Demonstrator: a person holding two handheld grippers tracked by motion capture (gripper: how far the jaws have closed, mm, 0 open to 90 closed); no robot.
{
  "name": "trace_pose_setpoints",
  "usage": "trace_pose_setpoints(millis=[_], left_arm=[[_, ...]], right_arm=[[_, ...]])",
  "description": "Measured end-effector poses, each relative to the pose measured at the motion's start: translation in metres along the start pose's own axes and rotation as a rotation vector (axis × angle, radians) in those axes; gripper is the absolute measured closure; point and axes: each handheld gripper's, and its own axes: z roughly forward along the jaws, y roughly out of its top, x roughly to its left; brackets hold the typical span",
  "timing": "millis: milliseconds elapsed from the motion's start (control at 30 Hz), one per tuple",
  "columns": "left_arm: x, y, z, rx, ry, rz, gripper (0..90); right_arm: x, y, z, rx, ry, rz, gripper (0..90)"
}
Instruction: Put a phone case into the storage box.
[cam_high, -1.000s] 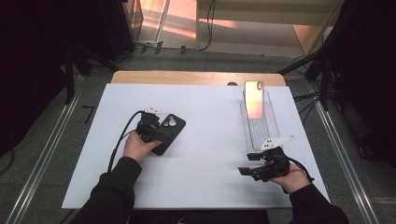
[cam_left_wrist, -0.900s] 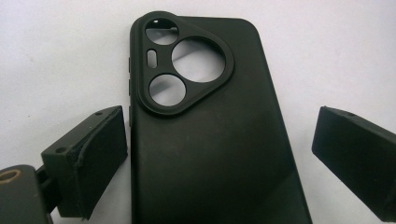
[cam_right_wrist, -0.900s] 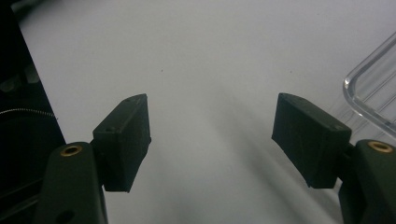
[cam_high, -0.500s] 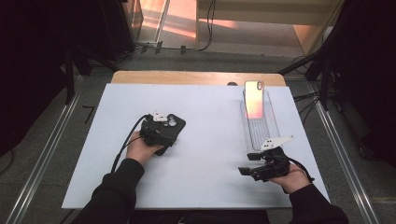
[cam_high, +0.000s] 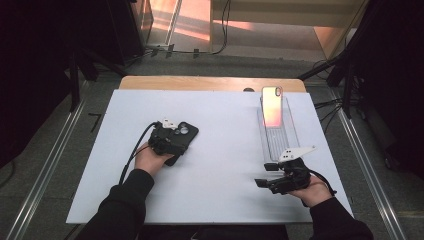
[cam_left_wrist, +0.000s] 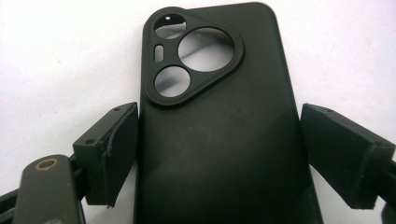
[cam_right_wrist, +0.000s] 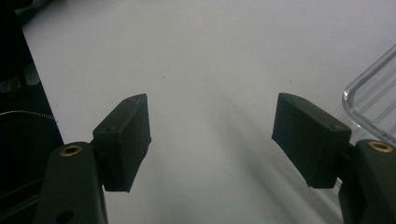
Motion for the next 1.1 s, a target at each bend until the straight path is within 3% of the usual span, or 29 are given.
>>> trace_pose_setpoints(millis=[133, 400, 600, 767, 1100], left_arm=[[0.005, 0.002, -0.005, -0.005, -0.023, -0.027, 15.2], [0.011, 0.008, -0.028, -0.063, -0.108, -0.096, 15.2], [0.01, 0.01, -0.044, -0.068, -0.148, -0.103, 15.1], [0.007, 0.01, -0.053, -0.079, -0.195, -0.113, 15.1], [-0.008, 0.007, -0.064, -0.078, -0.247, -0.121, 15.1]], right_arm=[[0.0, 0.0, 0.0, -0.01, 0.005, -0.003, 25.9], [0.001, 0.001, -0.001, -0.027, 0.007, -0.002, 25.5], [0.003, 0.001, -0.003, -0.069, 0.004, -0.024, 25.5], [0.003, 0.003, -0.002, -0.066, 0.006, -0.022, 25.2], [0.006, 0.006, -0.002, -0.053, 0.009, -0.021, 23.5]])
